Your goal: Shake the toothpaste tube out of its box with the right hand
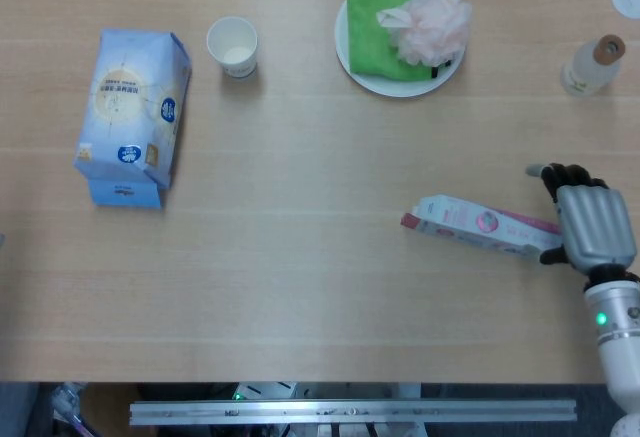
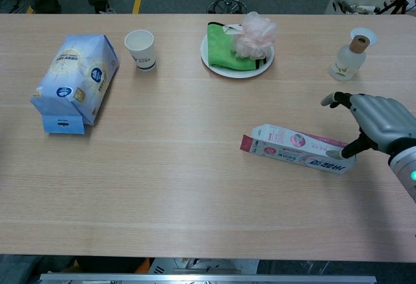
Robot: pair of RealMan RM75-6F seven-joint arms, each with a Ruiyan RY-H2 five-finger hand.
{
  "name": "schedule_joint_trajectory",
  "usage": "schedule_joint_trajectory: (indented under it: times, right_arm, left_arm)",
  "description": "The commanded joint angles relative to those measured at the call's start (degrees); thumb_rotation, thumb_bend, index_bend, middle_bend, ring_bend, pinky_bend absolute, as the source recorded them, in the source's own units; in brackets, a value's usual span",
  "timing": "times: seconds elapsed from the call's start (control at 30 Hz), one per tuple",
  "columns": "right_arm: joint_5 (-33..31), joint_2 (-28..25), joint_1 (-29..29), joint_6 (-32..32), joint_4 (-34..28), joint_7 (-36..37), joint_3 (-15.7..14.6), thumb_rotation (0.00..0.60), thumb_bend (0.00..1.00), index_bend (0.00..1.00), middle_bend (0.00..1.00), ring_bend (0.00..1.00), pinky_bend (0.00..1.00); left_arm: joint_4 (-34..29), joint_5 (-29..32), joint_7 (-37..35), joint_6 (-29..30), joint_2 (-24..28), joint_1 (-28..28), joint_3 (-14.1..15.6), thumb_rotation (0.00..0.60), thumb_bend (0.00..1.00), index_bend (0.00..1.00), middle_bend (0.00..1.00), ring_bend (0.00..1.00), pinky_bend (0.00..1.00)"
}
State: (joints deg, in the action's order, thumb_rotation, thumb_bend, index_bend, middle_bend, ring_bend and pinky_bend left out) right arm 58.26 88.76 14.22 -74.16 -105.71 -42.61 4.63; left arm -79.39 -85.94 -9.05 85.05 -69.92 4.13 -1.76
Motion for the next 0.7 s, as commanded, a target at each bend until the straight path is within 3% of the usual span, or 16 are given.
schedule_joint_trajectory:
  times: [0.03,0.7]
  right_arm:
    - [-0.8,1.3,1.1,1.2,1.7,0.3,0.3,0.6,0.0,0.23,0.25,0.19,0.32]
    - [-0.6,3.9,3.8,5.4,6.9,5.6,-1.6,0.6,0.0,0.23,0.25,0.19,0.32]
  left_arm:
    - [0.1,0.0,-0.2,0.1,0.0,-0.1,0.1,0.6,0.12,0.4,0.37,0.37,0.53]
    - [0.8,0.3,-1.0,-0.1,-0.4,-0.6,0.4,0.6,0.12,0.4,0.37,0.37,0.53]
